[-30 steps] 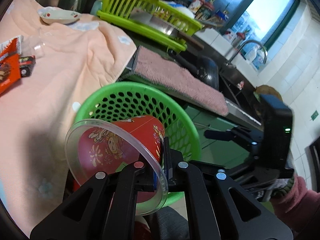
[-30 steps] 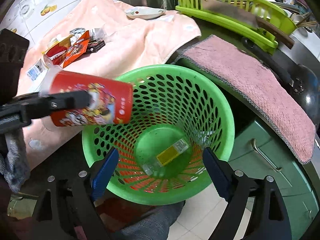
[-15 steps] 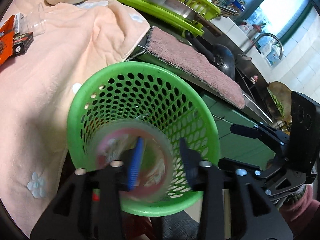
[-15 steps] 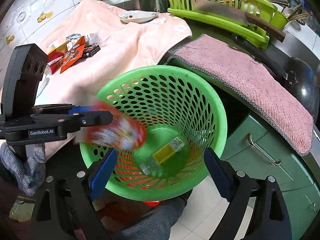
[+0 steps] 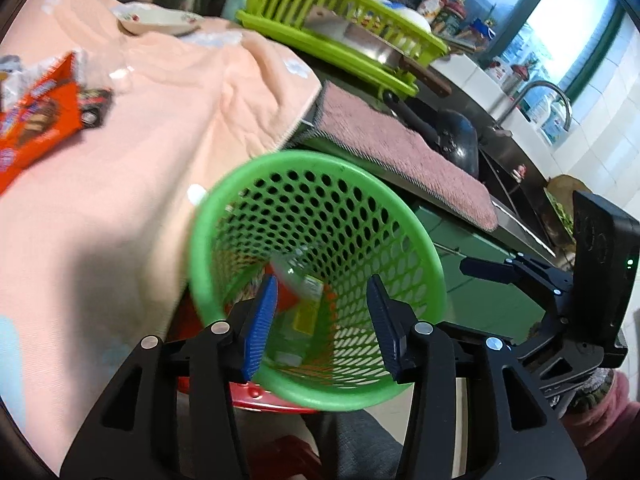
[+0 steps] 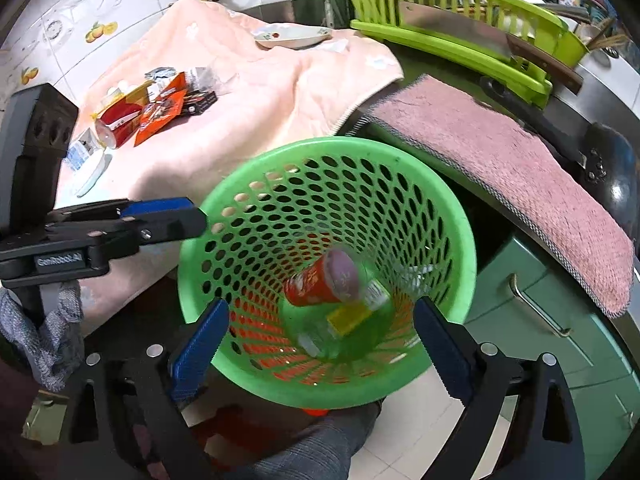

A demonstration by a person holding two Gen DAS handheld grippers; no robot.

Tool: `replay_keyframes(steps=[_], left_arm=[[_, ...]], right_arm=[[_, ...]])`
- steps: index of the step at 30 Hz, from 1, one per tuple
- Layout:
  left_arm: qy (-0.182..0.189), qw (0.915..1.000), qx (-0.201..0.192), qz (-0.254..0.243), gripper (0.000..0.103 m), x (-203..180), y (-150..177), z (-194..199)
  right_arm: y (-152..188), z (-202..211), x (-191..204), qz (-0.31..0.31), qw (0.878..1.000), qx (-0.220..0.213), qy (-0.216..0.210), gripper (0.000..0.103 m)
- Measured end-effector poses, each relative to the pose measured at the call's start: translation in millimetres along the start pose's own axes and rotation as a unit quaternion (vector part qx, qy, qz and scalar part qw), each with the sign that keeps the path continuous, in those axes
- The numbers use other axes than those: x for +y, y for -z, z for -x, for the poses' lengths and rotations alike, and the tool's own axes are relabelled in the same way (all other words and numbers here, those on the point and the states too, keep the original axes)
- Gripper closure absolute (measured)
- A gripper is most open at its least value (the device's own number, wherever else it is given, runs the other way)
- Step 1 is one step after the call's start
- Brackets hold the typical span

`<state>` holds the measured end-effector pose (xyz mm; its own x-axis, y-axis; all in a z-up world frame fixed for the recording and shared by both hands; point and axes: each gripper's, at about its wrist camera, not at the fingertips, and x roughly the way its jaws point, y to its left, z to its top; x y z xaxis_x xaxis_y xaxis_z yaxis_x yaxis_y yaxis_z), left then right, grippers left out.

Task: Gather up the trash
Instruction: 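Move the red paper cup over the green basket and open the left tool, then grasp the white plastic lid with the left tool while the right tool grasps the Ovaltine wrapper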

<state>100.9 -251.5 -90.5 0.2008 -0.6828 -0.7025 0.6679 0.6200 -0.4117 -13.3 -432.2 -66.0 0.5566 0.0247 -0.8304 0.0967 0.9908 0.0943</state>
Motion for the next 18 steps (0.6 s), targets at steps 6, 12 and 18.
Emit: replay_keyframes(steps=[6,12,18], left_arm=[[-0.040,0.9985,-0.035,0.011,0.056,17.8,-0.1,36.9],[-0.107,0.9907,-0.078,0.033,0.056,50.2,0.8,80.9],[-0.176,0.9733,-0.125,0.077,0.056,97.5,6.9,132.3]], right_arm=[[-11.9,0.1,18.7,0.016,1.000,-0.010,-0.014,0.013],[-28.4,-3.5,44.0,0.037,0.999,-0.019,-0.033,0.013],[-44.9,-12.2,67.3,0.055,0.997,-0.021,-0.051,0.013]])
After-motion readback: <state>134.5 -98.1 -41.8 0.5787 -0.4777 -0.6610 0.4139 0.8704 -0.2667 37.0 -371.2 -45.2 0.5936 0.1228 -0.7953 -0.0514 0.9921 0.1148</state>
